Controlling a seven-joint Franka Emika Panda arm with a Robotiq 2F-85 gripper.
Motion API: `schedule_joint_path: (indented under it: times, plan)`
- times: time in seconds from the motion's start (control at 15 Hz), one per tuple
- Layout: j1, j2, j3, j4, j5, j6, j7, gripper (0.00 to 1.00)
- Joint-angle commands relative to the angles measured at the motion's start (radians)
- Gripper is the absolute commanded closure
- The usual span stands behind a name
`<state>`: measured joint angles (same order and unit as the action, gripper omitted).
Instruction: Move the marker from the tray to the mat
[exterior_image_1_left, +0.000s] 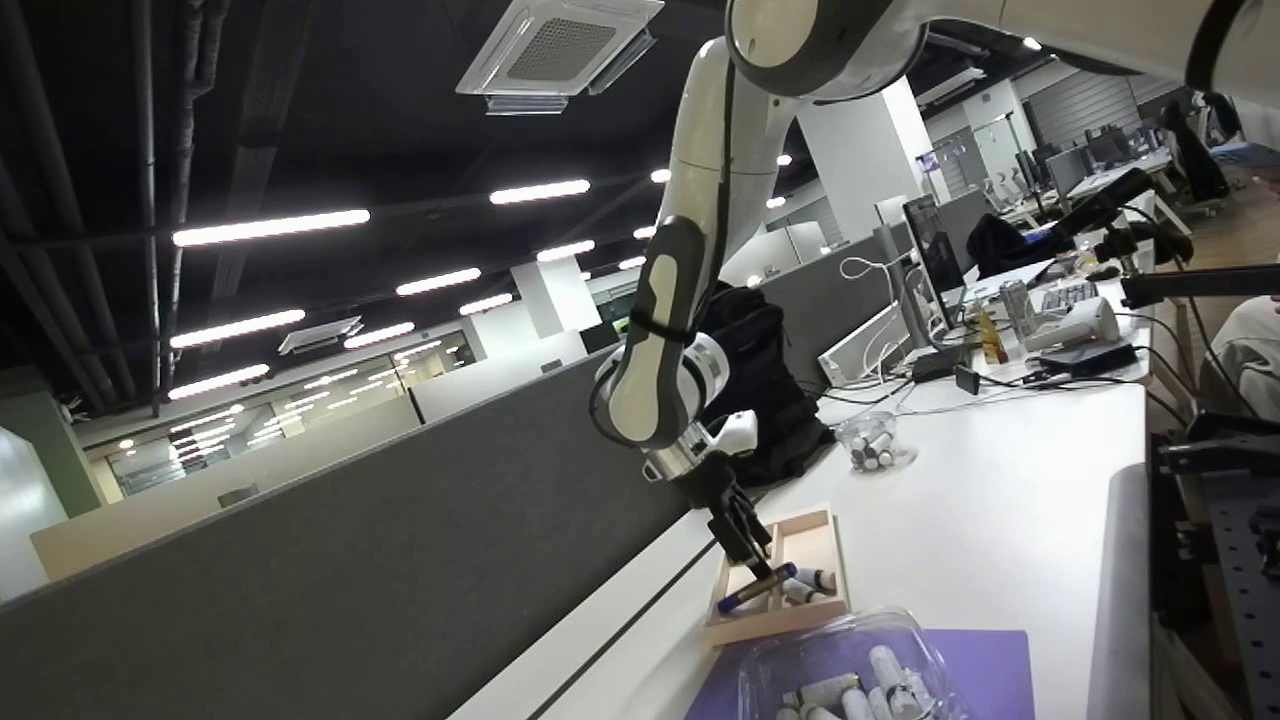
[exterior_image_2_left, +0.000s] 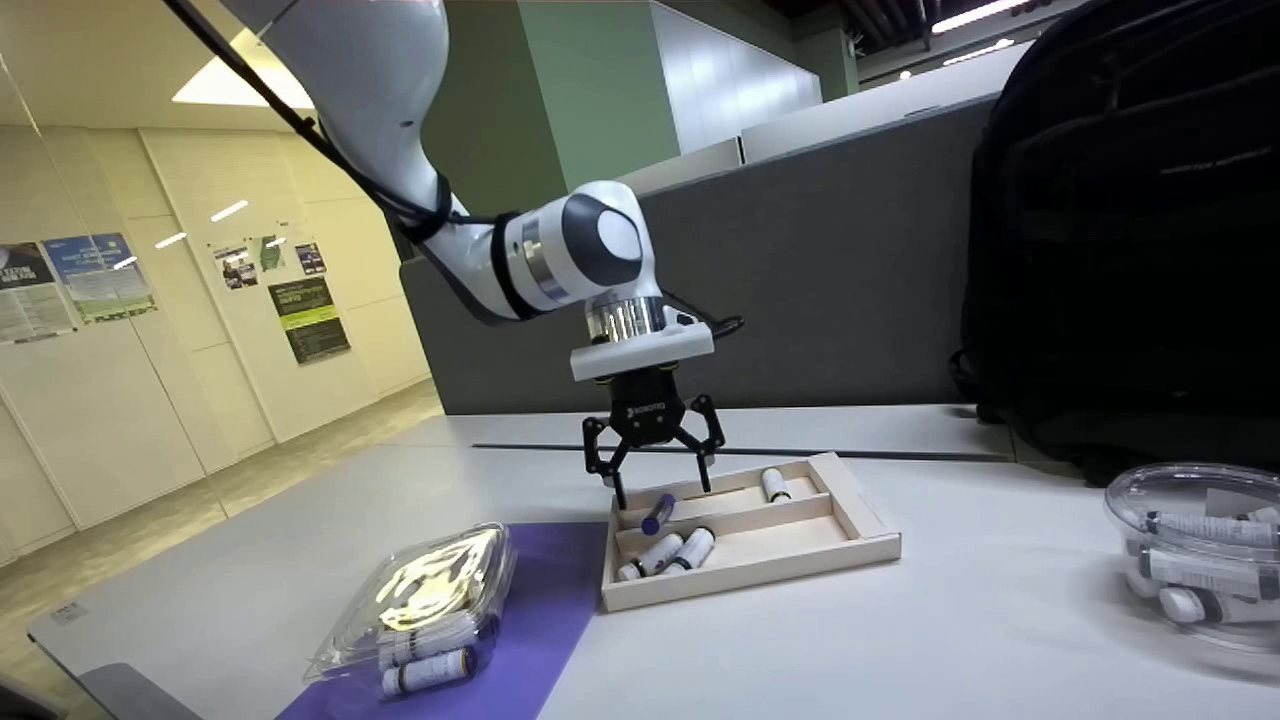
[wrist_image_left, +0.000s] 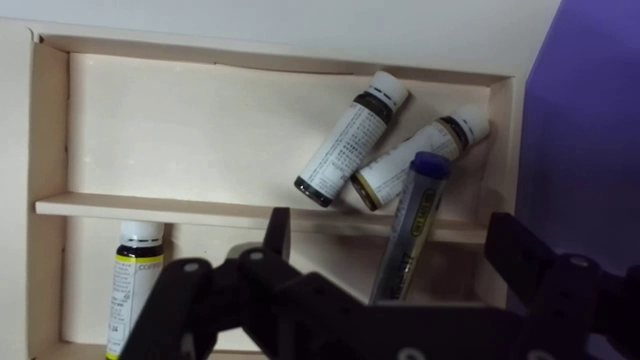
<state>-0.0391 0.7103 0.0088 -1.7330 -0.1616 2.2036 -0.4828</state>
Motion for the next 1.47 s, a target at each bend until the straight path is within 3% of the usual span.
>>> schedule_joint_path:
  times: [0.0, 0.67, 1.2, 1.4]
  plan:
    - [0.019, 0.033, 0.005, 0.046, -0.045, -0.041, 0.033, 0.27]
    - [0.027, 0.004, 0.028, 0.004, -0.069, -0.05, 0.005, 0.95]
    - [0.041, -0.222, 0.057, -0.213, -0.137, 0.014, -0.04, 0.95]
    - [0.047, -0.249, 0.07, -0.242, -0.156, 0.029, -0.055, 0.95]
